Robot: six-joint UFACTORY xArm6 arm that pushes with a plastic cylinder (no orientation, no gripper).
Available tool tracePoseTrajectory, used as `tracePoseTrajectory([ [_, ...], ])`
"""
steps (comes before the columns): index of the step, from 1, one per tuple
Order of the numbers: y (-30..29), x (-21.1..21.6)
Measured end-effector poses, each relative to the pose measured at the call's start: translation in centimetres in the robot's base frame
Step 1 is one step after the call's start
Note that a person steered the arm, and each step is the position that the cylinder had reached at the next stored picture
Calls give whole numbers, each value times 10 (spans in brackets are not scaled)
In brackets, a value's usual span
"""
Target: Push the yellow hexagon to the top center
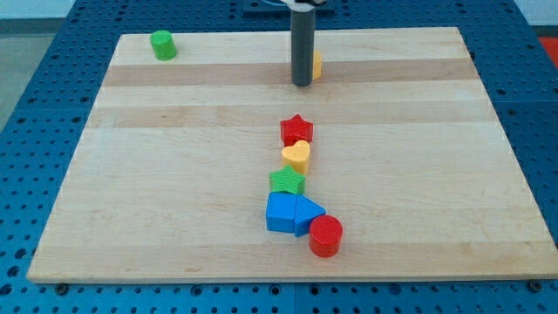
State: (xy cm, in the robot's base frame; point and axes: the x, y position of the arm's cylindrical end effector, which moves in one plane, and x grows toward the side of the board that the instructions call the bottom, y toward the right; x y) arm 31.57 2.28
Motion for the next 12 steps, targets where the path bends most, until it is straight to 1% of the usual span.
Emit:
tracePoseTrajectory([
  [3,17,-27],
  [4,17,-31],
  [5,18,-25],
  [6,43,-5],
  [7,84,-15],
  [8,92,-44],
  [9,86,-51],
  [12,29,-49],
])
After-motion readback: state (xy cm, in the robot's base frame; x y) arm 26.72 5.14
